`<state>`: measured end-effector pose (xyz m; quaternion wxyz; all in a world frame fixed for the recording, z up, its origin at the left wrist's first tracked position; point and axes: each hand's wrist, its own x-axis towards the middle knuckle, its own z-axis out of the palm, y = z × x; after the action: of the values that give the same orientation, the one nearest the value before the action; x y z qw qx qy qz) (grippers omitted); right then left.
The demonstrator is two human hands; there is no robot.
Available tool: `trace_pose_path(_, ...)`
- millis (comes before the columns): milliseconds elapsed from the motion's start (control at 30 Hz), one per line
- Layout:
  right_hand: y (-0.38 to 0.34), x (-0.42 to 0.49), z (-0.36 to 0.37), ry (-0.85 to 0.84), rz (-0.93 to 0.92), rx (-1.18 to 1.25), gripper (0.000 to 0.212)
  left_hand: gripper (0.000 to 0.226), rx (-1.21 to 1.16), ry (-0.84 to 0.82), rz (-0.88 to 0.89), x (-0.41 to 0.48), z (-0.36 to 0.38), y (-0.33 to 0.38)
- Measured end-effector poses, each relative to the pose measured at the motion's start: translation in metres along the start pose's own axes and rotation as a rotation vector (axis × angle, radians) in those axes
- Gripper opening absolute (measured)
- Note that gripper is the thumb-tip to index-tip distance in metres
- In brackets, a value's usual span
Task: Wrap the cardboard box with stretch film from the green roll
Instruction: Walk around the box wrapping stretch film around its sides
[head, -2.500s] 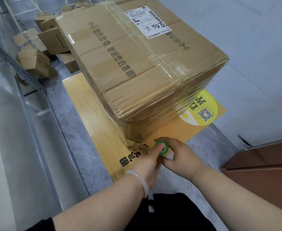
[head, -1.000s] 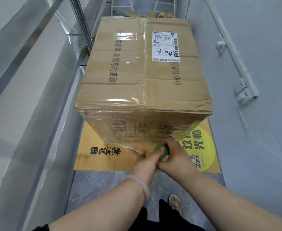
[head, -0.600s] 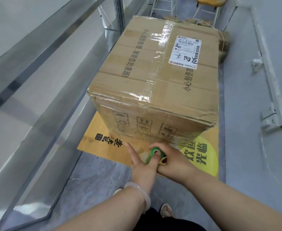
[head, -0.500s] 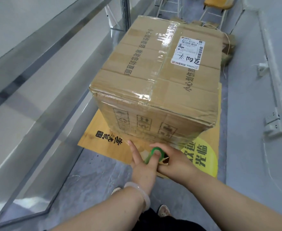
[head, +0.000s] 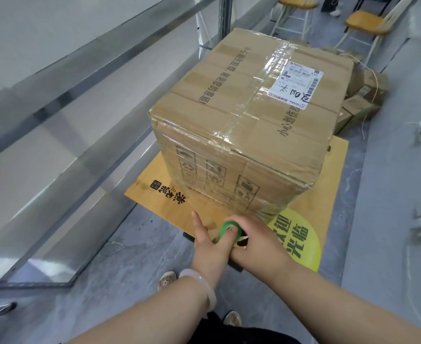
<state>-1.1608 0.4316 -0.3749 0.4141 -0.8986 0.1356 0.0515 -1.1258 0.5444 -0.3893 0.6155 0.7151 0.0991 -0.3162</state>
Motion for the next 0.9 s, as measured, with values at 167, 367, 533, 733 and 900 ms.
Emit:
trace_pose_path(167, 0.010, -0.008, 0.003, -0.068, -0.032, 0.090, 0.043, 0.123, 0.013, 0.033, -0.007, -0.007, -0.001, -0.005)
trace_pose_path(367, 0.005, -0.010, 0.005, 0.033, 0.126, 0.153, 0.039, 0.093, 0.043, -0.028, 0.117, -0.002, 0.006, -0.016)
trace_pose_path(533, 0.013, -0.015, 0.009, 0.082, 0.090, 0.139, 0.039, 0.095, 0.016, -0.030, 0.199, -0.003, 0.010, -0.021)
trace_pose_path(733, 0.017, -0.020, -0.008, -0.071, 0.012, 0.173, 0.041, 0.096, 0.019, 0.013, 0.209, -0.003, 0.019, -0.021)
trace_pose_path(900, 0.037, -0.015, -0.022, -0.131, 0.009, 0.133, 0.030, 0.102, 0.016, 0.061, 0.178, -0.007, 0.036, -0.017)
